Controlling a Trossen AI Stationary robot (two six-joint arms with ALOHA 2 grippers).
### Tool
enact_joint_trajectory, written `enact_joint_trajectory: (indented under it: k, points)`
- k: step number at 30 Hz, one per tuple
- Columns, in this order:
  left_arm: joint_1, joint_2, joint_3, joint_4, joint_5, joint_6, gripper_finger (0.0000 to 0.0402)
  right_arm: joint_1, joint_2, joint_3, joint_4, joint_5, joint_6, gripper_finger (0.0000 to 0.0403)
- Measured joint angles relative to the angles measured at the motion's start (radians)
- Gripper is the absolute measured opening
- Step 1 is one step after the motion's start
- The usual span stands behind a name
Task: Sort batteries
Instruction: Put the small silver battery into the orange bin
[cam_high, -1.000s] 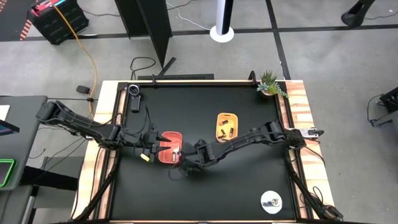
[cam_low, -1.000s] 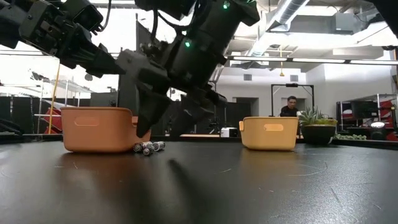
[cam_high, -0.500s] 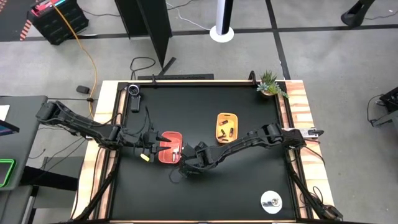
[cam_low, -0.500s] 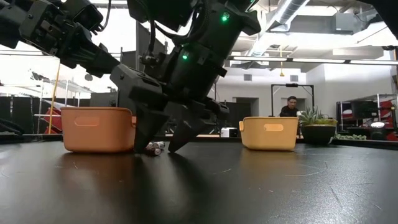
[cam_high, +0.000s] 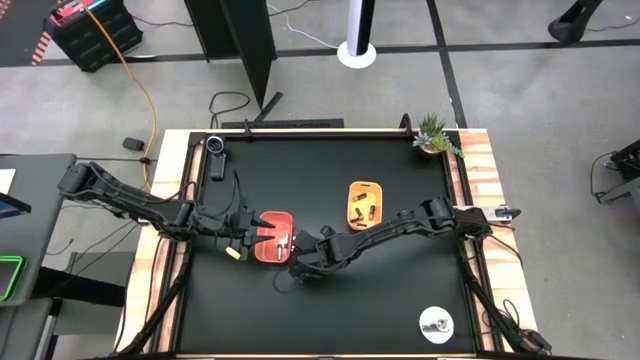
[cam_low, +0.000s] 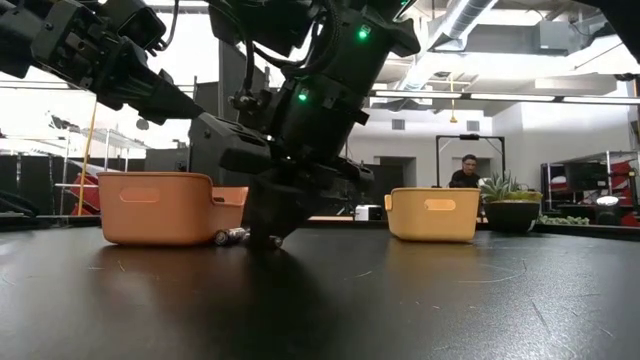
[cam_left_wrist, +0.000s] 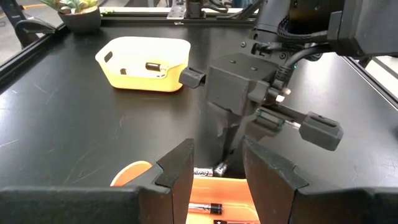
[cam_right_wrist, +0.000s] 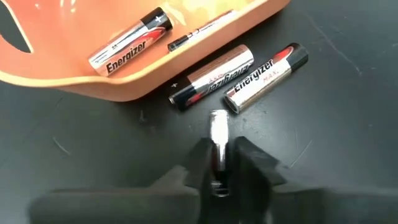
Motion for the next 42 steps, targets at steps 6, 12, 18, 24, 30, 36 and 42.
enact_joint_trajectory:
  k: [6,12,18,24,30,36,42]
  points:
    - [0.000,0.000,0.000,0.000,0.000,0.000,0.0132,0.001,-0.001,0.000,0.000,-0.008,-0.013,0.0011]
    - [0.000,0.000,0.000,0.000,0.000,0.000,0.0132,0.002,-0.001,0.000,0.001,-0.009,-0.023,0.0006]
    - [0.000,0.000,0.000,0.000,0.000,0.000,0.0132,0.002,-0.001,0.000,0.001,-0.008,-0.024,0.0005]
    - [0.000,0.000,0.000,0.000,0.000,0.000,0.0132,0.002,0.002,0.016,-0.010,-0.007,-0.042,0.0004]
    - [0.000,0.000,0.000,-0.002,0.000,0.000,0.0132,0.003,0.006,0.051,-0.050,0.003,-0.061,0.0004]
    - [0.000,0.000,0.000,-0.002,0.000,0.000,0.0132,0.003,0.007,0.054,-0.061,0.008,-0.061,0.0003]
    - [0.000,0.000,0.000,-0.002,0.000,0.000,0.0132,0.003,0.001,0.054,-0.066,0.011,-0.061,0.0003]
